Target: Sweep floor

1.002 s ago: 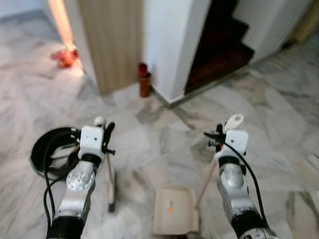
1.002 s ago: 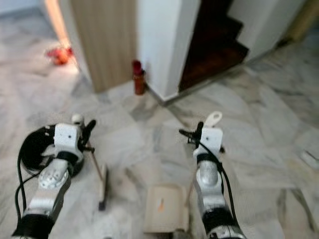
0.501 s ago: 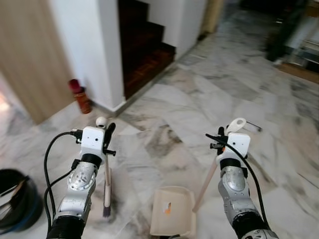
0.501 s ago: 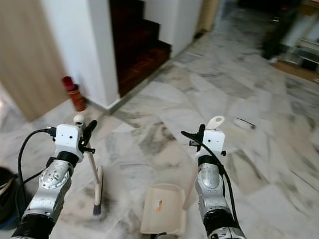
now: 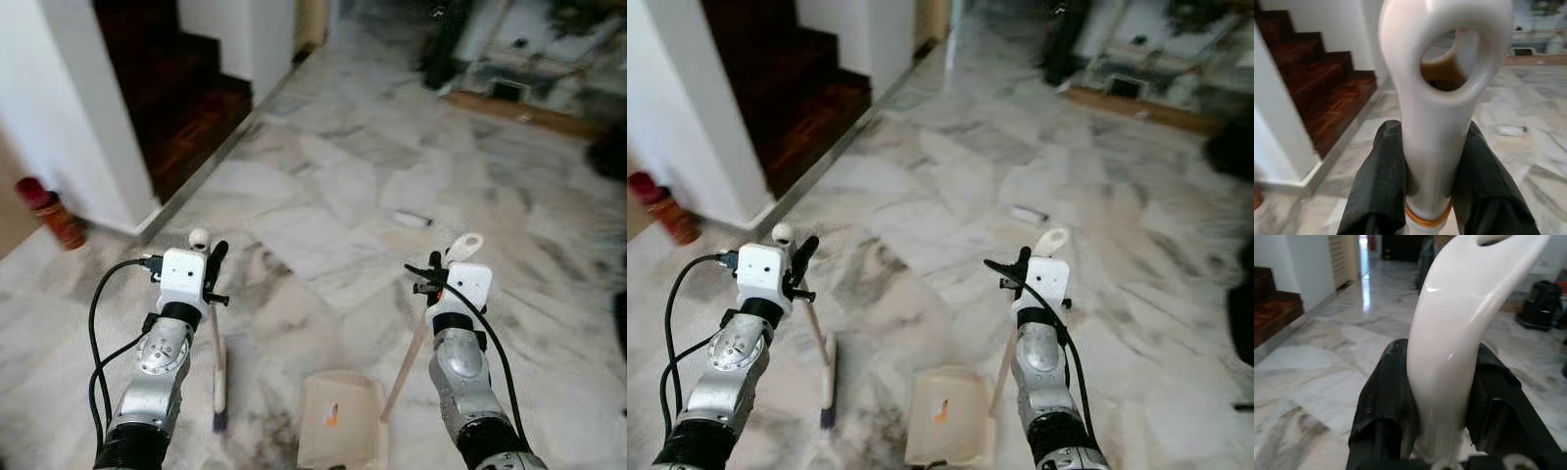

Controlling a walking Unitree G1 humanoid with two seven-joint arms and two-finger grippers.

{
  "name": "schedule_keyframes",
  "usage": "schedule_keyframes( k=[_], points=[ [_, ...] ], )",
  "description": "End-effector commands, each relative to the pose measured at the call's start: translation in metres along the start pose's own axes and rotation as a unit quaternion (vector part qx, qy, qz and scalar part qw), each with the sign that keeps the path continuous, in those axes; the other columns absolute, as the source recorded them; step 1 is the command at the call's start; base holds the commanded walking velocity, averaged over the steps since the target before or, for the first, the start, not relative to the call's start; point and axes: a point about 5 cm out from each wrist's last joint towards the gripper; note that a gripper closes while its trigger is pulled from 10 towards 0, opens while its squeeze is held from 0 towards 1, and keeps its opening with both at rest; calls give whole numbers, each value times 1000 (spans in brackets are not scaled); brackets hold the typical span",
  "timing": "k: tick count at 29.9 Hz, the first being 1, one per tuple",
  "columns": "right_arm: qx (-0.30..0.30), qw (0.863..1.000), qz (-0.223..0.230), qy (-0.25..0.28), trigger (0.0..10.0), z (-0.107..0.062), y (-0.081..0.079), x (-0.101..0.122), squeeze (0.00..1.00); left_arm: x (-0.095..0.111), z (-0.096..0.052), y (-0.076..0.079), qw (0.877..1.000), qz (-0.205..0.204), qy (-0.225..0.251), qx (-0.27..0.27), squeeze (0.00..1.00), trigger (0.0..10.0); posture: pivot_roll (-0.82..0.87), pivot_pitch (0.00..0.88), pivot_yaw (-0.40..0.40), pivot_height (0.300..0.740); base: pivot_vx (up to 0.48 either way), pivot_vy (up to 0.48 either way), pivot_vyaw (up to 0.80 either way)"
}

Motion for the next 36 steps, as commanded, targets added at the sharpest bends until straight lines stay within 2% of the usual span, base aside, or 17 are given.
schedule_keyframes(
  k=[1, 15, 22, 36],
  points=[
    [-3, 1000, 5, 8, 10000, 1, 1, 3, 0, 9, 3, -2, 1000, 7, 24, 1, 0, 10000, -60, 82, -43, 740, 0, 0, -800],
    [-4, 1000, 8, 10, 10000, 1, 1, 3, 0, 12, 4, -2, 1000, -5, 31, 2, 0, 10000, -60, 85, -44, 740, 0, 0, -771],
    [1, 1000, 6, 14, 10000, 2, -2, 5, 0, 11, 5, -1, 1000, -5, 27, -1, 0, 10000, -63, 92, -43, 740, 0, 0, 0],
    [10, 1000, 0, 14, 10000, 2, -5, 5, 0, 11, 6, -3, 1000, -3, 24, 2, 0, 10000, -65, 105, -44, 740, 323, 0, 0]
  ],
)
Point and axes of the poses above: a point about 5 cm out from each wrist's last joint towards the gripper, its own z axis pointing out of the wrist towards the gripper, its own x axis along the axis of the wrist's last joint, y = z × x, and after that the axes turned 6 degrees about z, right-handed
